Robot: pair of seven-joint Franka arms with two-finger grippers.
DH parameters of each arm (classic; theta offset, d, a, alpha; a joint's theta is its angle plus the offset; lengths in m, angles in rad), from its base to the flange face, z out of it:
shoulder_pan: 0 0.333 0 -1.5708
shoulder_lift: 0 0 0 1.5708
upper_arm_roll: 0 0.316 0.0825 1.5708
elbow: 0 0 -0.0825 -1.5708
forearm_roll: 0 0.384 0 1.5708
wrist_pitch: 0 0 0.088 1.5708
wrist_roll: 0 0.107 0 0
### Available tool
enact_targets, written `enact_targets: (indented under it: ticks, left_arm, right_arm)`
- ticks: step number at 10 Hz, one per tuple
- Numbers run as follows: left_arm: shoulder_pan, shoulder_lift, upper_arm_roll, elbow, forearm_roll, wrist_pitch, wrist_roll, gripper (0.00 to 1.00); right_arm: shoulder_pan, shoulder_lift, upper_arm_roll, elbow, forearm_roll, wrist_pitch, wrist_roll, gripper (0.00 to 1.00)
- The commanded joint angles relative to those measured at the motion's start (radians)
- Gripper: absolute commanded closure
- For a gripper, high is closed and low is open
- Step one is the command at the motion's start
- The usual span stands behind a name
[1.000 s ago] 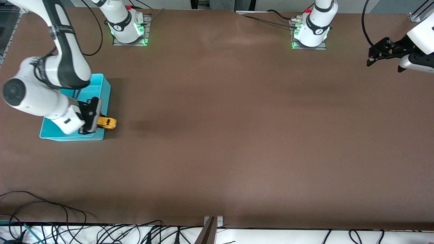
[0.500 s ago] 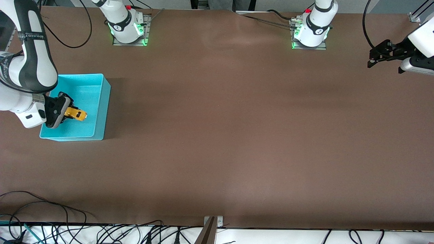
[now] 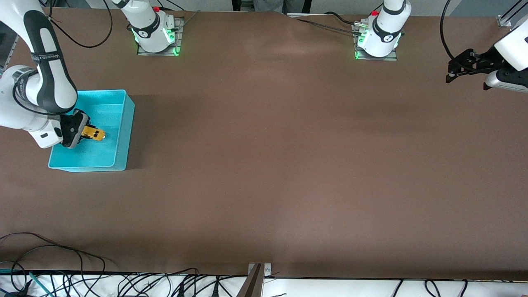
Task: Wind up and store yellow beetle car
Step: 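Lift the car with the right gripper and lower it into the box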
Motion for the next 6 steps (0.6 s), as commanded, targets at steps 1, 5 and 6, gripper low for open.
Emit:
enact_targets:
  ticks: [1,5,6]
  left_arm:
    - [-0.003,0.020,0.001,0.042,-0.019,-0.024,-0.013,0.00]
    - [-0.004,0.020,0.001,0.042,-0.019,-0.024,-0.012,0.00]
    - [-0.004,0.020,0.001,0.042,-0.018,-0.024,-0.013,0.00]
  right_arm:
    - [-0.018,-0.007,0.001,-0.082,0.020,0.096,-0.030,1.00]
    - [-0.033,0.035,0.002,-0.079,0.046,0.115,-0.033,1.00]
    - [-0.034,0.045,0.004,-0.079,0.049,0.118,-0.035,1.00]
